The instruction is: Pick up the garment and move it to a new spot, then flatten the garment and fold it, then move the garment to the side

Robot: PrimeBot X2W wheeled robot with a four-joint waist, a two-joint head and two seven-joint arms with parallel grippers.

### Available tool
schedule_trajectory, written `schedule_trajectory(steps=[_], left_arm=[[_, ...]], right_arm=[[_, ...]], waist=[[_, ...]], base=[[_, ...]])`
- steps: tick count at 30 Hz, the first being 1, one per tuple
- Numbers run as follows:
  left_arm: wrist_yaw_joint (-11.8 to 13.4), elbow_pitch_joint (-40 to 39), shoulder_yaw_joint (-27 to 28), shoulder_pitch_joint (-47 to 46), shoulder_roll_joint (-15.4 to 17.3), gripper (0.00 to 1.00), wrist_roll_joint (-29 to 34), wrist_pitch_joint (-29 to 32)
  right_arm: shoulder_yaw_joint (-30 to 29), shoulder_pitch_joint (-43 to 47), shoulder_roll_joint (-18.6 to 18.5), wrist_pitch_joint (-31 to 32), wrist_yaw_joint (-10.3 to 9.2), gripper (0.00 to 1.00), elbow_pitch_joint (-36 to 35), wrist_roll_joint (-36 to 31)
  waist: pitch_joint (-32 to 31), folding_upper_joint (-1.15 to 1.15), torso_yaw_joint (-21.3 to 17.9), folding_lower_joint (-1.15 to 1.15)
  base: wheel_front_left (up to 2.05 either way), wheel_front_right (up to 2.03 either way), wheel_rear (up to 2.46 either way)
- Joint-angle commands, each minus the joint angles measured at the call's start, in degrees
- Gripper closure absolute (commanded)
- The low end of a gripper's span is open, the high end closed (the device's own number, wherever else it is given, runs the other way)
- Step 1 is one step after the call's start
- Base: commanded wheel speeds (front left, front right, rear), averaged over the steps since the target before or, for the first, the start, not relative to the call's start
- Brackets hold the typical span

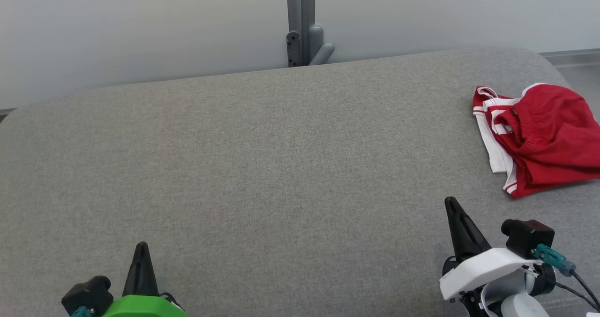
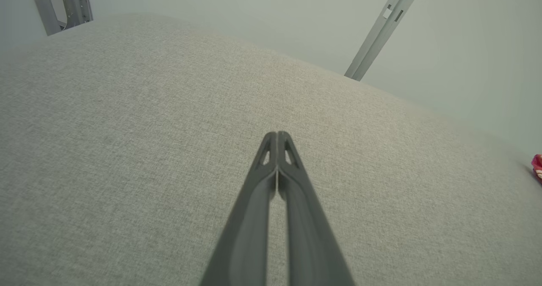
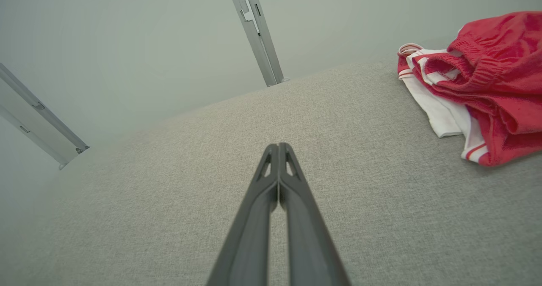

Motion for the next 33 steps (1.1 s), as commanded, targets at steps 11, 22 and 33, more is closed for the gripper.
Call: schedule_trajectory(steps=[11, 22, 33], left_arm=[[-1.72, -1.93, 1.73, -1.63, 0.10, 1.00, -11.57, 2.60], [-2.93, -2.60, 2.92, -2.15, 0.02, 1.00, -20.35, 4.80], [-3.90, -3.12, 3.90, -2.60, -0.04, 1.00, -27.48, 6.62]], right_arm=[[-0.91, -1.93, -0.93, 1.83, -0.02, 1.00, -0.29, 13.11], [-1.59, -2.30, -1.35, 3.37, -0.02, 1.00, 0.07, 23.16], [-2.22, -2.61, -1.63, 4.68, -0.03, 1.00, 0.37, 31.25]], waist=[[-0.06, 0.08, 0.26, 0.00], [-0.11, 0.11, 0.51, 0.00], [-0.16, 0.14, 0.74, 0.00]], base=[[0.00, 0.00, 0.00], [0.00, 0.00, 0.00], [0.00, 0.00, 0.00]])
